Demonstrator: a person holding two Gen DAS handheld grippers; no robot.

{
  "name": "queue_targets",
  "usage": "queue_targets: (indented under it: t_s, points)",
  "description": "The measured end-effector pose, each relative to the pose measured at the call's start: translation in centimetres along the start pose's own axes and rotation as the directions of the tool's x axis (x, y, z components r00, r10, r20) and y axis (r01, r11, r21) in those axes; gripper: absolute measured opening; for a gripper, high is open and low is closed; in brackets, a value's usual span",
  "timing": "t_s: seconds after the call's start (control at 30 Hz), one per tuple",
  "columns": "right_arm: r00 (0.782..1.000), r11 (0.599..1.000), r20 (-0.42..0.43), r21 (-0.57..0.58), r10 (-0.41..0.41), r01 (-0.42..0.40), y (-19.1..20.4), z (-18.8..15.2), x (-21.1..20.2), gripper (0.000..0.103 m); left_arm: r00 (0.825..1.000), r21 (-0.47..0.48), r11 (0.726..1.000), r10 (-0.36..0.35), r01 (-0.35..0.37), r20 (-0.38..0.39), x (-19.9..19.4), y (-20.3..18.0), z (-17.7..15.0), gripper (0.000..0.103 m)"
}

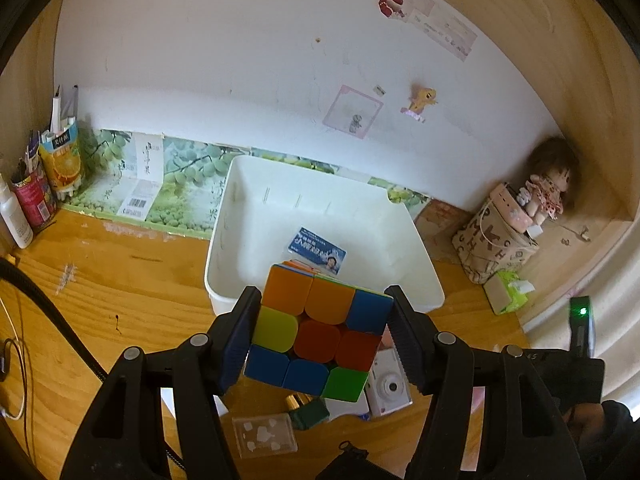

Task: Organize rigid objects
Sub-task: 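Carry the Rubik's cube with the left tool while the right tool carries the pink case toward the bin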

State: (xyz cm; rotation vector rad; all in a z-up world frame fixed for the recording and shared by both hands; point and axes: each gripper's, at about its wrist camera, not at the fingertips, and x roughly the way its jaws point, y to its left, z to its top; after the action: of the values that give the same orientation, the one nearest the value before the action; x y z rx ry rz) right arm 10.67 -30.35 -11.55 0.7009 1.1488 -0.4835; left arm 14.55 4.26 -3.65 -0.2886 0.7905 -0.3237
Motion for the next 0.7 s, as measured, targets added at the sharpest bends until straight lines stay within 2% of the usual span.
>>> queue_targets:
  t_s: [0.17, 0.3, 0.53, 0.7]
  points:
    - [0.993, 0.995, 0.113, -0.097, 0.041, -0.030, 1.7, 1.6, -1.6, 0.024, 0.999, 0.009, 0.999, 0.043, -0.044, 0.027, 0.4, -0.2, 0.7, 0.067]
    - [0.976, 0.983, 0.197, -0.175, 0.093, -0.059, 3.2, 2.0, -2.8, 0.024, 0.996, 0.020, 0.997, 0.070, -0.072, 0.053, 0.5, -0.2, 1.4, 0.067]
    - [0.925, 0.953, 0.331, -0.292, 0.184, -0.085, 5.6, 2.5, -4.6, 0.024, 0.991, 0.047, 0.993, 0.103, -0.107, 0.082, 1.3, -0.5, 2.9, 0.067]
    - [0.894, 0.936, 0.389, -0.342, 0.223, -0.084, 7.2, 3.0, -5.0, 0.024, 0.990, 0.066, 0.991, 0.114, -0.120, 0.088, 2.2, -0.8, 3.8, 0.067]
